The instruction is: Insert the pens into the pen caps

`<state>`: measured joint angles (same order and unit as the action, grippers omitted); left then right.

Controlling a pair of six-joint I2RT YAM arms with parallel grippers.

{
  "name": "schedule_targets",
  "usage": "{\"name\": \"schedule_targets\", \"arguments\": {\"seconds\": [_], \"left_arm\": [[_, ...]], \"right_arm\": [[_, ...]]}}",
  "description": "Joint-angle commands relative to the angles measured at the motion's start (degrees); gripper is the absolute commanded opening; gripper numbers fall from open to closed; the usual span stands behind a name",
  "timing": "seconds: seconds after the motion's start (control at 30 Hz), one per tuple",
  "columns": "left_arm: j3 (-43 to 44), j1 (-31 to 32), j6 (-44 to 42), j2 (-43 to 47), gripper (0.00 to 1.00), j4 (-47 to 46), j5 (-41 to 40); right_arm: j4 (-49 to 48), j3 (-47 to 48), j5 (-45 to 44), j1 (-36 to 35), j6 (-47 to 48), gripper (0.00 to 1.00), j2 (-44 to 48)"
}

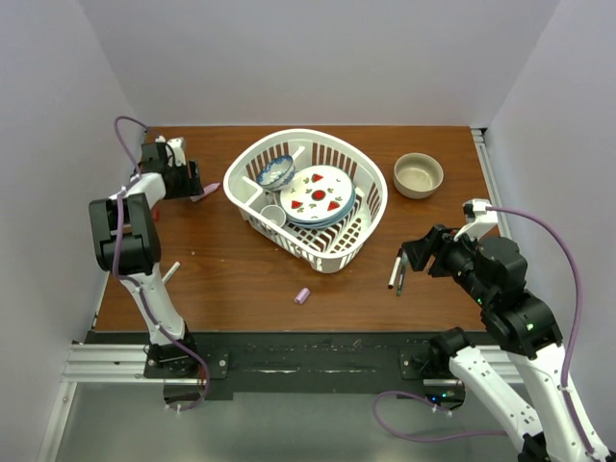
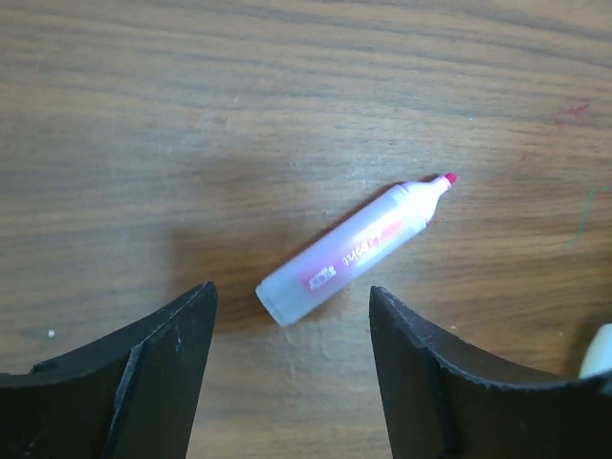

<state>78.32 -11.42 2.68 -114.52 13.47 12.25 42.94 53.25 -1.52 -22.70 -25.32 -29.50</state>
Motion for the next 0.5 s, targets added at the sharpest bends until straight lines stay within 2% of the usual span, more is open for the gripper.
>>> {"name": "schedule_targets", "arguments": {"seconds": [0.0,0.3,0.47], "left_arm": [[5.5,0.6,-4.7,-3.2,0.70,0.6,1.8],[8.1,3.4,-6.7,-6.2,0.70,3.0,-2.2],[8.9,4.9,-7.2,-7.7,0.61,5.8,-8.0]], "right_arm": [[-1.0,0.2,1.0,0.2,1.8,0.64,-0.5],[-0.5,2.2,-0.5,0.3,2.6,0.64,-0.5],[0.1,2.6,-1.2,0.2,3.2,0.64,-0.6]]}}
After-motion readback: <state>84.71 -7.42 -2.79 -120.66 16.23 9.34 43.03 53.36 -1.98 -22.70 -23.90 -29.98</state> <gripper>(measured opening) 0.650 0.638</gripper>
